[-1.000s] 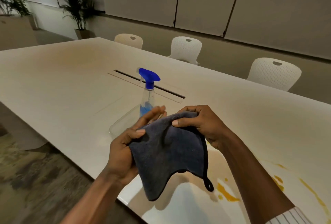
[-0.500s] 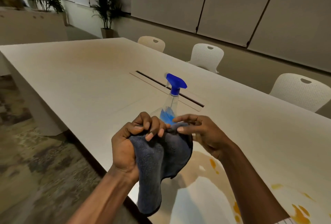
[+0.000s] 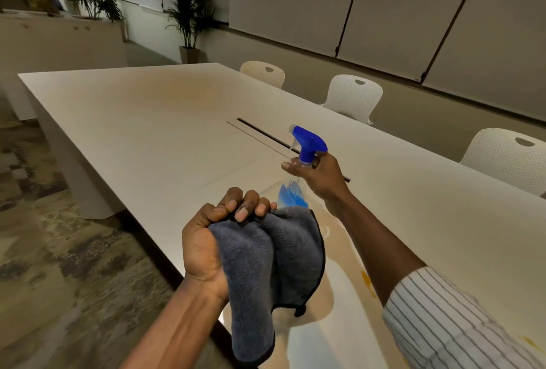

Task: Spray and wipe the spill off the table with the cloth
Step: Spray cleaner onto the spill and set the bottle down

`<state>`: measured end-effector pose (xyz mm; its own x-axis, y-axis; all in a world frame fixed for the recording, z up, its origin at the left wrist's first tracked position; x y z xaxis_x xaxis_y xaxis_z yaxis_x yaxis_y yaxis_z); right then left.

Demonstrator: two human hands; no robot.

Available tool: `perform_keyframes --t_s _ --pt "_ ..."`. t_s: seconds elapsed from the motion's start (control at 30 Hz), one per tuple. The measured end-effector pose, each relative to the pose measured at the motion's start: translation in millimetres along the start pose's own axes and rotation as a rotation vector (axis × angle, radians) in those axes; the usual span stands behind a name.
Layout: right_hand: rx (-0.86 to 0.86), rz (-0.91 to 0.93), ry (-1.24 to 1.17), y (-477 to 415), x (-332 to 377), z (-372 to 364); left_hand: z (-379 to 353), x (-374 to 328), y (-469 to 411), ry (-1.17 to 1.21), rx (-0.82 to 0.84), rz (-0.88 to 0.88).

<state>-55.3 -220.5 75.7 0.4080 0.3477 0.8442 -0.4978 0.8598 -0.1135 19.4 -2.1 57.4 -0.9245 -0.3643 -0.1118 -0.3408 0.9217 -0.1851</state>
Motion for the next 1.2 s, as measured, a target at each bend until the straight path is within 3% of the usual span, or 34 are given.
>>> perform_keyframes --t_s 0.17,0.33,0.57,0.77,0.97,1.2 --pt "0.037 0.024 -0.156 -16 -5 -23 5 -1 2 0.005 -0.032 0.005" --pt "-0.032 0.132 -0.247 -16 8 -17 12 0 3 0.008 -0.059 0.036" --pt "-0.177 0.373 -0.392 6 80 60 5 2 -4 0.000 -0.031 0.070" --pt "-0.135 0.571 -0.305 88 118 125 -13 19 -21 -0.005 0.054 0.158" --pt "-0.123 0.413 -0.260 172 72 145 -34 35 -44 -0.003 0.149 0.200" --pt "-0.092 0.136 -0.158 232 22 110 -48 55 -69 0.061 0.125 0.225"
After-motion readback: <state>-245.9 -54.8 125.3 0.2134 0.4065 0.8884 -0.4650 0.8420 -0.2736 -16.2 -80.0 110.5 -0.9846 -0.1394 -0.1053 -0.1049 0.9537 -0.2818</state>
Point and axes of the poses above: each hand's wrist, its own y-axis away from the middle knuckle, its own z-axis out of the back of the hand, x = y × z, the point moved 6 cm from there along -y, towards the middle knuckle, and after that the axes turned 14 degrees about y, right-handed, at the moved point
